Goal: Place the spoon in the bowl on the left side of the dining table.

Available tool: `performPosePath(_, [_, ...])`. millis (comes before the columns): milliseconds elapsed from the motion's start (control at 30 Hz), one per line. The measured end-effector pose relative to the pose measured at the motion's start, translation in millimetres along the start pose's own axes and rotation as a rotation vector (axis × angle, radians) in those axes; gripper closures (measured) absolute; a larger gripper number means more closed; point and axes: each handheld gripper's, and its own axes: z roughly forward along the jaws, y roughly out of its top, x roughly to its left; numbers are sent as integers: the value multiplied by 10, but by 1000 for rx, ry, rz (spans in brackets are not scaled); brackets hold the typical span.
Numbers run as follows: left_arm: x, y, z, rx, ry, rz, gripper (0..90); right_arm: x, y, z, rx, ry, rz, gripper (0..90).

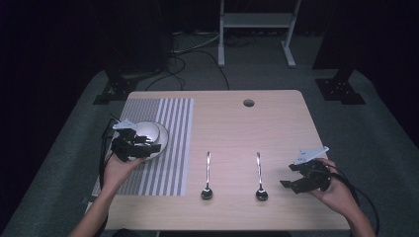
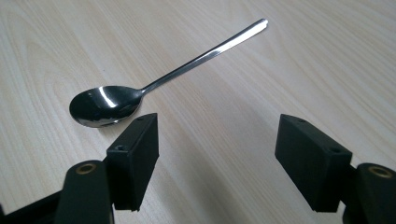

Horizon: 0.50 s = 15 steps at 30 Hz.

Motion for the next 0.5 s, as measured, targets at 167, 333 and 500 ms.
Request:
performPosePath(167, [-124,-14,82,6,-6,30,175,10,-28,17,-2,0,13,290])
performPosePath(333, [-232,-59,127,-7,-53,23,175,21,-63,6,-16,-3,24,288])
performPosePath(500, [-378,-112,173,-24,-85,40,174,34,-118,-17,-52,-2,51,288])
